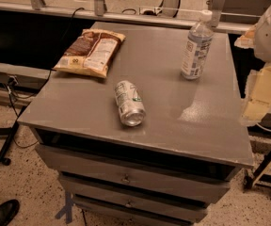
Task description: Place 7up can upright
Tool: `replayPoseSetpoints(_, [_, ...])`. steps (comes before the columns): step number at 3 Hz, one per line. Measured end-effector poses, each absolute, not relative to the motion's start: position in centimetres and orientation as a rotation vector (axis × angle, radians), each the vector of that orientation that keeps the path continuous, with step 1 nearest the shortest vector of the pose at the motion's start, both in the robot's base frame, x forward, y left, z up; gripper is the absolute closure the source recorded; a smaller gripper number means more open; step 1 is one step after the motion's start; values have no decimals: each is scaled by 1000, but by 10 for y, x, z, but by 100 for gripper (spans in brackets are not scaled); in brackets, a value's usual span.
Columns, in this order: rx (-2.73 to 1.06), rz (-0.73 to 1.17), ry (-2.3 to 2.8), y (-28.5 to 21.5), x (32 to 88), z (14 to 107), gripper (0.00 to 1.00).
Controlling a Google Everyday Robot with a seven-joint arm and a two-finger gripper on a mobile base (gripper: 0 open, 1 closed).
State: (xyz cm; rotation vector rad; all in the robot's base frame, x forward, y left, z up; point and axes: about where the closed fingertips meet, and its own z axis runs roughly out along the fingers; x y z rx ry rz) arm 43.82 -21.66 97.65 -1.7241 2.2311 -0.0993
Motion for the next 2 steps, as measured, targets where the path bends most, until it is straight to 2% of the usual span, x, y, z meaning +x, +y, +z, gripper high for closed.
replayPoseSetpoints(1, [-1724,-99,2231,-217,438,977,0])
replayPoseSetpoints(2, [-1718,-83,2250,-194,450,969,0])
